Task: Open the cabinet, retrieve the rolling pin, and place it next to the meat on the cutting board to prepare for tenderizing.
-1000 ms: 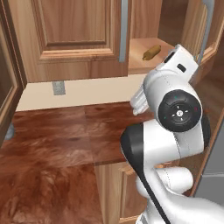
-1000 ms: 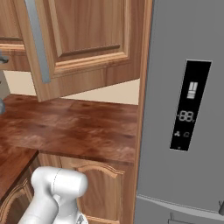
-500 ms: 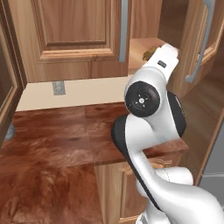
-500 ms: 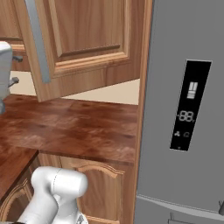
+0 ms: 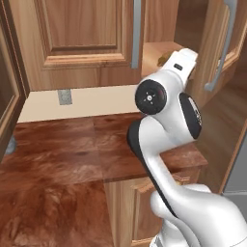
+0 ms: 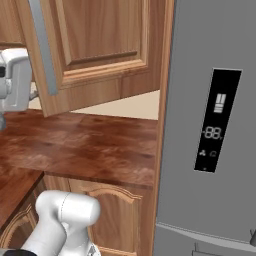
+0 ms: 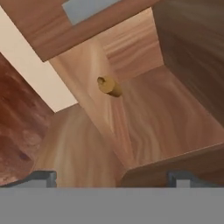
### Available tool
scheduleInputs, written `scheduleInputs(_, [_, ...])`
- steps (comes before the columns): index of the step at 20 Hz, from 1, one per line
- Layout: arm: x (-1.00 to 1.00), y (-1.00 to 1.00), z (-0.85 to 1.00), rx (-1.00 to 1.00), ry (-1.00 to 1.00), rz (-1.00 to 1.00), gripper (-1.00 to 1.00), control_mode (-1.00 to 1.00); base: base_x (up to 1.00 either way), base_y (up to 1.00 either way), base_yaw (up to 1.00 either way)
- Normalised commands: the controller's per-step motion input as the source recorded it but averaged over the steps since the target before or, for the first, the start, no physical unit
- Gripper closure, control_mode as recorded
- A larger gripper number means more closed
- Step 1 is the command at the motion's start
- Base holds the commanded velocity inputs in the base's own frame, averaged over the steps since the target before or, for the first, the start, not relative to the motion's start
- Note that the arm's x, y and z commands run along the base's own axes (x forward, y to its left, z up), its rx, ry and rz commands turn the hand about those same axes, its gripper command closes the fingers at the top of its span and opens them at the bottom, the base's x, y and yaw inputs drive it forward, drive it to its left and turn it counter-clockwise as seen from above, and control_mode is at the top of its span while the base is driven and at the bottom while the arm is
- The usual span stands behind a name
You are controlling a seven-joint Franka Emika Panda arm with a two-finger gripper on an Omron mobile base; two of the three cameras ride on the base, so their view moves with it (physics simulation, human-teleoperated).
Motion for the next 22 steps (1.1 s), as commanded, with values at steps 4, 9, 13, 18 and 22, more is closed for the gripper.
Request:
scheduleInputs(4, [-0.31,-0.59,-0.05,-0.01,0.04,-0.12,-1.00,-1.00,0.00,0.00,0.00])
scheduleInputs(9, [-0.67,-0.72,-0.08,0.00,0.01,-0.17,-1.00,-1.00,0.00,0.00,0.00])
scheduleInputs(13, [-0.65,-0.93,-0.08,0.00,0.00,-0.17,-1.00,-1.00,0.00,0.00,0.00])
scheduleInputs(18, [-0.37,-0.96,-0.02,0.00,0.01,-0.15,-1.00,-1.00,0.00,0.00,0.00])
scheduleInputs(22, [-0.16,-0.80,-0.02,0.00,0.00,-0.11,-1.00,-1.00,0.00,0.00,0.00])
